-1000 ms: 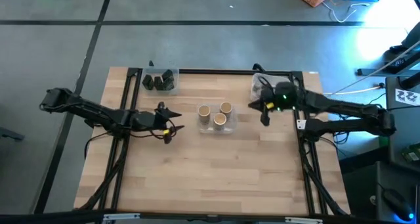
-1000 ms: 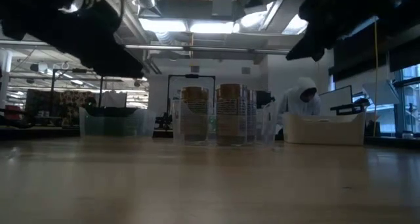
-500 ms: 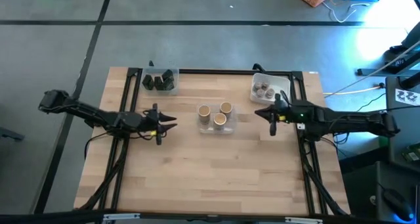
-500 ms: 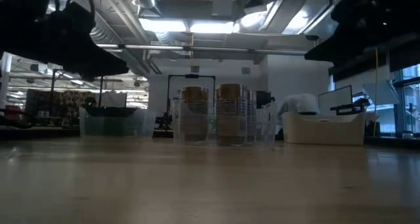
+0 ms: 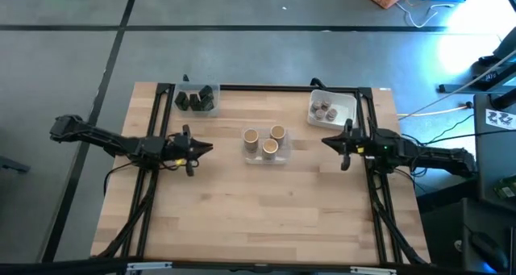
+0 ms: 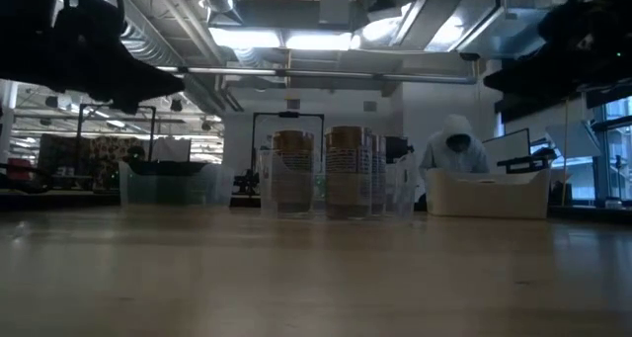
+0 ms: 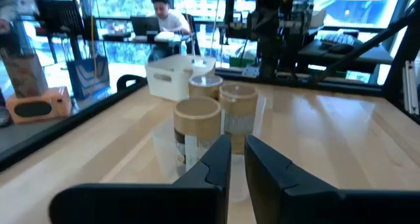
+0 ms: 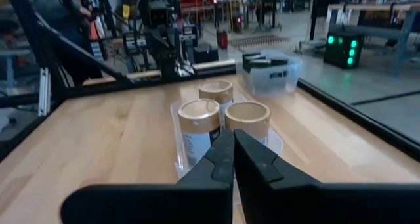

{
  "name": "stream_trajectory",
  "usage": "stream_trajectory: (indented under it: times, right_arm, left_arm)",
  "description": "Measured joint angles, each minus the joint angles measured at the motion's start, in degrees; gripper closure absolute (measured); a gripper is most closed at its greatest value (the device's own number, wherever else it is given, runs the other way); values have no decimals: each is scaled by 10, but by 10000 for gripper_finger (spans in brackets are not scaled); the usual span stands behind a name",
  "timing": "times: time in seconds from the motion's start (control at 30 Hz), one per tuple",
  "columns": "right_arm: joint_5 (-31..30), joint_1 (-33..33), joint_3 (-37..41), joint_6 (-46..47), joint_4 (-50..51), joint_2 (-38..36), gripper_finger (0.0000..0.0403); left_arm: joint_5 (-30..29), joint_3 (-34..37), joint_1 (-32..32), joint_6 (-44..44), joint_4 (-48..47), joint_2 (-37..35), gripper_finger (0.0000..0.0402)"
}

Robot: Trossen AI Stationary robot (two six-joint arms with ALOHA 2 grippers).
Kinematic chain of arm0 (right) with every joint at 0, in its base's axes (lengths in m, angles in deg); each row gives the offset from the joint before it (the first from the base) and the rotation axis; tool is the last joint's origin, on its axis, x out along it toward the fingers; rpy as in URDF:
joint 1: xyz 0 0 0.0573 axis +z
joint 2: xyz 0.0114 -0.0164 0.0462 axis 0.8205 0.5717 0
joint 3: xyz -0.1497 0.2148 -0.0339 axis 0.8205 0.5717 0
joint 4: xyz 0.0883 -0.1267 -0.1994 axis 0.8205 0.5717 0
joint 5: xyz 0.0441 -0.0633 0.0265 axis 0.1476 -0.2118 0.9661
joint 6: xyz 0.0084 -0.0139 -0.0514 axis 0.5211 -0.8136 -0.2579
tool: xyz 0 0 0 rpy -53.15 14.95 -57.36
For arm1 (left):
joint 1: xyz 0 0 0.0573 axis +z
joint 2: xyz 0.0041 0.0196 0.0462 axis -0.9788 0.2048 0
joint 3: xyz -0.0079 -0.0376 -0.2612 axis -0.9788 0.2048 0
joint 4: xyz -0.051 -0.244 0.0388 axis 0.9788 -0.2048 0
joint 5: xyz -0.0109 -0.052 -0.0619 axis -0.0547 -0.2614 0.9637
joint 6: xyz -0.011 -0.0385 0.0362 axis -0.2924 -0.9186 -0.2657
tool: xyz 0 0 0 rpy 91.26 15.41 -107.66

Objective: Sort spices by type
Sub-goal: Return to Home Position

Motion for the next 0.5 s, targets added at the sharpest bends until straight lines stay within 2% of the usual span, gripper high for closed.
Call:
stream_trajectory:
  times: [0.33,0.5]
  right_arm:
    - [8,0,57,9,-11,-103,398]
    - [34,0,58,9,-10,-107,393]
  left_arm:
    - [3,0,0,5,-62,-104,382]
    - [55,0,0,4,-140,-192,383]
